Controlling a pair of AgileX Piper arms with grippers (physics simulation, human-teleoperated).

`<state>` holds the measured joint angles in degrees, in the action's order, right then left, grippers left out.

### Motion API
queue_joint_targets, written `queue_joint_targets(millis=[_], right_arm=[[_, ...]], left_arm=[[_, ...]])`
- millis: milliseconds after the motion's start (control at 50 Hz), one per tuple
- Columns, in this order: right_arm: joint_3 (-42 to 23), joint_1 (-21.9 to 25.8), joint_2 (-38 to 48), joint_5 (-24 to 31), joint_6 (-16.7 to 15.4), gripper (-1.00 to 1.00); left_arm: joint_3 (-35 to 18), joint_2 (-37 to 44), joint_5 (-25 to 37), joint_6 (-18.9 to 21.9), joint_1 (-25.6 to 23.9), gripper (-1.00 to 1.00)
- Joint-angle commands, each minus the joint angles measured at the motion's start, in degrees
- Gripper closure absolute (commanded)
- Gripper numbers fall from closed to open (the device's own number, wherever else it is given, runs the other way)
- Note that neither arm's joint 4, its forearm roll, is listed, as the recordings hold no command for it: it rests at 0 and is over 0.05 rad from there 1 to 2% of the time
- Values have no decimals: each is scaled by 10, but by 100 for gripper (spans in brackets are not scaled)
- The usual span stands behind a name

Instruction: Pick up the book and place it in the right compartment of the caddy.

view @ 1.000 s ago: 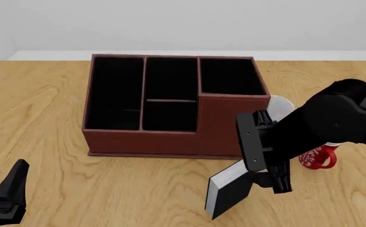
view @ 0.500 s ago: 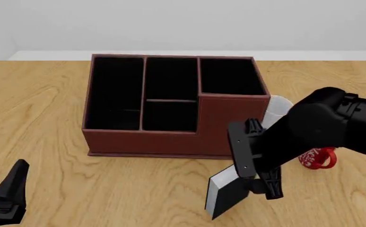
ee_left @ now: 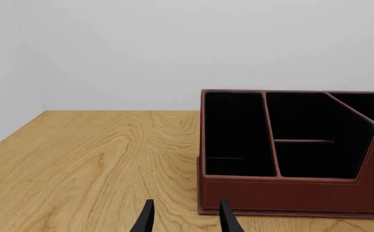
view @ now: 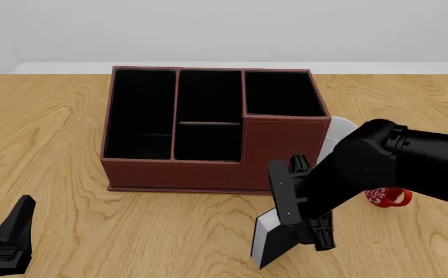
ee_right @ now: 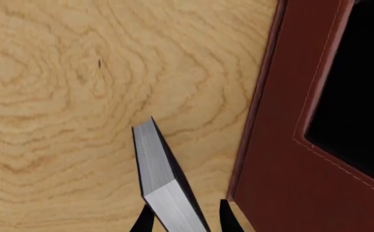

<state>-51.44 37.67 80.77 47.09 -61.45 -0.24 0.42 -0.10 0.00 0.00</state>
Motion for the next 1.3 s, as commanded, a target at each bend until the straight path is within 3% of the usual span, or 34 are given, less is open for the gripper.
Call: queue_joint_targets(millis=[20,40,60,280,340,540,580,620,740,760,820,860,920,940,1060,1080,1160,1180,1300], right_arm=[[13,12,16,-25,6,-100],[13,14,16,-26,8,-100],[16,21,13,-28,11,100],[50,66,-13,-51,21,100],[42,94,-29,-43,53,100],[27,102,-63,-32,82,100],[21,115,-71,-24,105,100],[18,108,-75,-26,102,100],[2,129,-96,-11,145,100],[2,124,-96,-11,139,100],[-9,131,-104,-1,153,100],[-30,147,-110,13,191,100],[-45,152,-114,18,210,100],[-49,139,-111,16,198,100],[-69,134,-113,27,212,100],[-81,141,-116,33,229,100],[-99,148,-119,43,243,100],[-113,164,-124,57,266,100],[-156,168,-126,89,272,100]], left_arm=[[0,0,0,0,0,-100],[0,0,0,0,0,-100],[0,0,0,0,0,-100],[0,0,0,0,0,-100],[0,0,0,0,0,-100],[0,0,0,0,0,-100],[0,0,0,0,0,-100],[0,0,0,0,0,-100],[0,0,0,0,0,-100],[0,0,0,0,0,-100],[0,0,0,0,0,-100],[0,0,0,0,0,-100],[0,0,0,0,0,-100],[0,0,0,0,0,-100],[0,0,0,0,0,-100],[0,0,0,0,0,-100],[0,0,0,0,0,-100],[0,0,0,0,0,-100],[0,0,0,0,0,-100]])
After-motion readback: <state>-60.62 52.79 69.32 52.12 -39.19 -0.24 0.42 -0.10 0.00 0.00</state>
